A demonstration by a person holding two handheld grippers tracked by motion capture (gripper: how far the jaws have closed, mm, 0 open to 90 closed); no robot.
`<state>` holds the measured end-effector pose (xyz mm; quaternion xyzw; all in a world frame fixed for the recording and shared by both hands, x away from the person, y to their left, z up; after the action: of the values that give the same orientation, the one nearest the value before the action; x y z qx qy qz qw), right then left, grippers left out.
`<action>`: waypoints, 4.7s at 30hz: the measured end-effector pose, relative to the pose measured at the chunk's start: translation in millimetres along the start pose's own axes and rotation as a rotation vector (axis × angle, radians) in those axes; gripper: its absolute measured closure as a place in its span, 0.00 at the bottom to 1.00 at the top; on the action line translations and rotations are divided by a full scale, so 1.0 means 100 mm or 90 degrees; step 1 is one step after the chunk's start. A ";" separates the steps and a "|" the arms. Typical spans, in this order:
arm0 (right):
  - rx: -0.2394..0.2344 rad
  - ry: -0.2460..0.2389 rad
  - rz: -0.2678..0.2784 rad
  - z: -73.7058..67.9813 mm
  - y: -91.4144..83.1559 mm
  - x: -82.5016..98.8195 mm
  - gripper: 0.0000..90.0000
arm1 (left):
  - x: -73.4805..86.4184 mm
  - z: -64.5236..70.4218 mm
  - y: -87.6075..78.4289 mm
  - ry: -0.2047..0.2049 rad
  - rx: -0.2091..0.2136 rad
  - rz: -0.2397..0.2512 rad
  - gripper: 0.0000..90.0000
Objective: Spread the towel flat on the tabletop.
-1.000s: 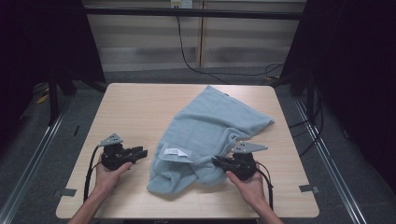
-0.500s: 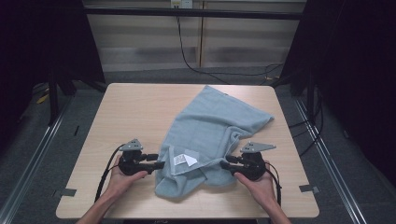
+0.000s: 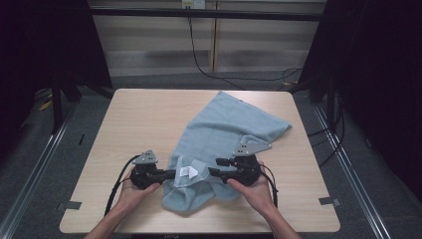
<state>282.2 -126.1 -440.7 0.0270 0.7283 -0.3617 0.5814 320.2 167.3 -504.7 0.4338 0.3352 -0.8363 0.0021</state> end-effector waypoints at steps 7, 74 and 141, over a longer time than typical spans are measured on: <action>-0.064 -0.026 0.000 -0.18 0.18 -0.11 0.55 | -0.01 -0.05 -0.03 -0.011 -0.014 0.008 0.97; 0.187 0.104 -0.076 0.81 -0.67 0.95 0.77 | -0.15 0.05 0.04 -0.024 -0.012 0.017 0.70; 0.135 0.099 0.062 0.68 -0.99 0.58 0.98 | -0.46 0.12 -0.15 -0.003 0.058 0.078 1.00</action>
<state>273.8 -259.2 -445.8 0.1516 0.7267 -0.4050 0.5339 335.2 159.2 -458.2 0.4513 0.2697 -0.8500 0.0340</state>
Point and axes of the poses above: each handheld gripper's, and its own axes: y roughly forward along the jaws, x roughly out of its underside, z roughly to its right, the point moved 2 cm from there along y, roughly forward along the jaws, and after that the axes turned 11 degrees about -y, right-handed, at the moved point
